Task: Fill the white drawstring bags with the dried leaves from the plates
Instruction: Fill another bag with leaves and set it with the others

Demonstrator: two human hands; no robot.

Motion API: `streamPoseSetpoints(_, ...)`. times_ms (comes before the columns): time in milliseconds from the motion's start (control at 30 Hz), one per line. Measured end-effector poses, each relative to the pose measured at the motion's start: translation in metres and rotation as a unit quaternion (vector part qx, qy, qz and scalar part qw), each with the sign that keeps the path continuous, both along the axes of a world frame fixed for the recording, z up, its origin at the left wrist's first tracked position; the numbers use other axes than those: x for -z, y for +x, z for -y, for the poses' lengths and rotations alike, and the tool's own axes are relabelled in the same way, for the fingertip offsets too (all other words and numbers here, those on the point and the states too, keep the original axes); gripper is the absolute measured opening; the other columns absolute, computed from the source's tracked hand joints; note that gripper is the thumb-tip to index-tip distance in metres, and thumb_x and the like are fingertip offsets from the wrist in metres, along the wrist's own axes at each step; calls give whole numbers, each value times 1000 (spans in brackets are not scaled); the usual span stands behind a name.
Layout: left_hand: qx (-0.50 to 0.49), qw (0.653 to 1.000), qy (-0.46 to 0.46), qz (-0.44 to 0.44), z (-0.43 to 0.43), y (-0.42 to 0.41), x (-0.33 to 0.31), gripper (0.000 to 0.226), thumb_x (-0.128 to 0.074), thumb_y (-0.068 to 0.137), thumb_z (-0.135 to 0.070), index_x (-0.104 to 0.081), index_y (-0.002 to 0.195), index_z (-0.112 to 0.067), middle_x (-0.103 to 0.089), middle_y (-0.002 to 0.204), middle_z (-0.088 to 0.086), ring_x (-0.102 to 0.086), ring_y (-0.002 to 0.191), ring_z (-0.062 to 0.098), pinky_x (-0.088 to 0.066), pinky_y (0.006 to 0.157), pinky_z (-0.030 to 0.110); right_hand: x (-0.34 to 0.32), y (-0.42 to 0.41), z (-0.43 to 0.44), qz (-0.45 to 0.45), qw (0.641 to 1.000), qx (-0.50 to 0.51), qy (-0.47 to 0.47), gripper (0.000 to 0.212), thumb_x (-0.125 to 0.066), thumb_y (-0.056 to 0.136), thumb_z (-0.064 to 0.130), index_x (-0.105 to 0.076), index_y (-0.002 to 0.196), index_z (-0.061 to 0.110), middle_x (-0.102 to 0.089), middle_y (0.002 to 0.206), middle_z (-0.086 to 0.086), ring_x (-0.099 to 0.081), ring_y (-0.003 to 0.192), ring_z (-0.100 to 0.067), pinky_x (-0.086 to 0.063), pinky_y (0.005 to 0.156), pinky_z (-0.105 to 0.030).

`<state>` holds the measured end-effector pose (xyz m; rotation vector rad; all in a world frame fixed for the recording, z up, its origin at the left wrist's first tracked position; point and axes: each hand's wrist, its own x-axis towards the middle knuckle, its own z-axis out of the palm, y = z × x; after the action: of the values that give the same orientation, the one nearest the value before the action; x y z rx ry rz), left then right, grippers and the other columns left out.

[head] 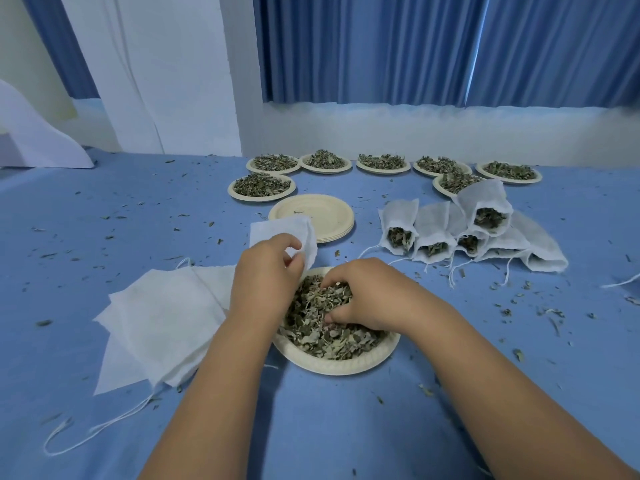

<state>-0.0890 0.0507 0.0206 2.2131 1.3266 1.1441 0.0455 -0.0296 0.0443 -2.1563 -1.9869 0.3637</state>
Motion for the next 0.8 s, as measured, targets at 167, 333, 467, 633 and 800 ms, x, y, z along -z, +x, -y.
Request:
streamPoseSetpoints(167, -42, 993, 107, 21, -1, -12, -11, 19, -62, 85, -3, -76, 93, -12, -62, 81, 13, -51, 71, 23, -21, 60, 23, -3, 4, -1, -41, 999, 4, 26, 46, -73, 85, 32, -59, 129, 28, -52, 92, 13, -49, 76, -8, -39, 61, -24)
streamPoseSetpoints(333, -28, 994, 98, -30, -2, -15, -17, 17, -62, 87, -6, -76, 96, -10, -65, 83, 13, -58, 76, 29, -38, 66, 32, -16, 16, 3, -174, 983, 18, 64, 36, -79, 79, 36, -68, 112, 25, -67, 107, 9, -64, 96, -13, -51, 81, -29)
streamPoseSetpoints(467, 38, 996, 18, -83, 3, 0, -11, 14, -66, 89, -15, -76, 98, -13, -72, 88, 5, -58, 79, 18, -33, 63, 21, -25, 24, 8, -305, 945, 16, 116, 21, -82, 76, 31, -75, 95, 25, -75, 91, 10, -70, 88, -8, -56, 89, -39)
streamPoseSetpoints(633, 23, 997, -54, -41, 3, 3, -5, 10, -67, 85, -10, -73, 85, -3, -62, 68, -10, -56, 68, 9, -36, 54, 10, -19, 28, 4, -399, 906, 34, 136, 23, -83, 75, 29, -74, 97, 25, -75, 94, 10, -71, 90, -7, -55, 86, -30)
streamPoseSetpoints(800, 7, 997, -73, 12, 4, -2, -7, 22, -65, 89, -21, -76, 74, -9, -72, 76, 9, -61, 69, 17, -41, 60, 19, -13, 25, 2, -313, 946, 53, 61, 35, -80, 75, 42, -72, 107, 29, -73, 102, 11, -69, 94, -8, -55, 86, -33)
